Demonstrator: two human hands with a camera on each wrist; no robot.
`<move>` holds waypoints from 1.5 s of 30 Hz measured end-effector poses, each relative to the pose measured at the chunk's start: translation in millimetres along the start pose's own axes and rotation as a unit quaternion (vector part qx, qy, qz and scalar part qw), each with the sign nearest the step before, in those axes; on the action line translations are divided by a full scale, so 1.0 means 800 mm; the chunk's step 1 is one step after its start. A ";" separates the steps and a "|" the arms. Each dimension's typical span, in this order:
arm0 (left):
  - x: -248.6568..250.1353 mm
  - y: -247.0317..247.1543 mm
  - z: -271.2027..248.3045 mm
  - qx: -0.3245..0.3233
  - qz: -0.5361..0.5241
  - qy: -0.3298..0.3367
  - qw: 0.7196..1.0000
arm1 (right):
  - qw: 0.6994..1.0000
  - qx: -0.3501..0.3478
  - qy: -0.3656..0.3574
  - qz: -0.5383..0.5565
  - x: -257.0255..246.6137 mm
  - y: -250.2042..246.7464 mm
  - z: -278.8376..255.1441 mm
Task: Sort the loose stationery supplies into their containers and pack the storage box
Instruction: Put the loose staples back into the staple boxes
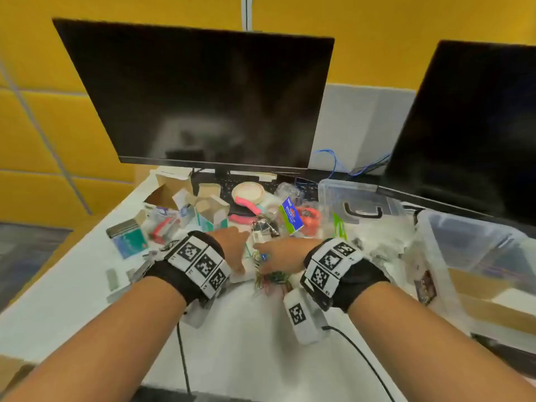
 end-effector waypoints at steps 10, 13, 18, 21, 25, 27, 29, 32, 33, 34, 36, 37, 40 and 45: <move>-0.028 0.078 -0.008 0.077 -0.002 -0.006 0.997 | 0.992 0.111 0.025 -0.051 -0.043 0.055 0.027; -0.028 0.072 -0.016 0.088 -0.023 -0.004 0.996 | 0.986 0.163 0.008 -0.040 -0.043 0.050 0.028; -0.035 0.046 -0.025 0.120 -0.100 0.011 0.988 | 0.977 0.208 0.024 0.038 -0.037 0.034 0.027; -0.047 0.030 -0.022 0.151 -0.158 0.011 0.976 | 0.961 0.260 0.028 0.088 -0.032 0.015 0.030; -0.051 0.017 -0.022 0.175 -0.209 0.008 0.962 | 0.957 0.254 0.059 0.128 -0.033 -0.005 0.031; -0.048 0.015 -0.030 0.184 -0.237 0.003 0.954 | 0.955 0.252 0.071 0.137 -0.037 -0.008 0.028; -0.045 0.015 -0.039 0.190 -0.255 -0.001 0.948 | 0.948 0.265 0.073 0.159 -0.040 -0.007 0.022; -0.039 0.018 -0.053 0.221 -0.244 -0.005 0.944 | 0.928 0.310 0.055 0.200 -0.047 0.000 0.011; -0.038 0.022 -0.057 0.235 -0.244 -0.008 0.941 | 0.920 0.319 0.047 0.224 -0.048 0.006 0.008; -0.038 0.024 -0.061 0.254 -0.245 -0.014 0.935 | 0.912 0.328 0.037 0.242 -0.051 0.010 0.006; -0.036 0.026 -0.067 0.287 -0.255 -0.022 0.923 | 0.902 0.342 0.028 0.260 -0.056 0.015 0.003; -0.036 0.027 -0.069 0.295 -0.261 -0.029 0.919 | 0.899 0.348 0.028 0.265 -0.057 0.016 0.004; -0.037 0.027 -0.070 0.298 -0.261 -0.038 0.917 | 0.901 0.344 0.043 0.263 -0.060 0.012 0.006; -0.055 0.023 -0.047 0.271 -0.288 -0.031 0.918 | 0.908 0.312 0.070 0.270 -0.045 -0.003 0.022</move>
Point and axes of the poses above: each hand's wrist, its own z-axis towards the middle knuckle, its own y-axis out of the palm, x = y × z, the point moved 4 cm from there along z, towards the middle knuckle, and after that the axes turned 7 degrees about y, right-handed, at the moved point
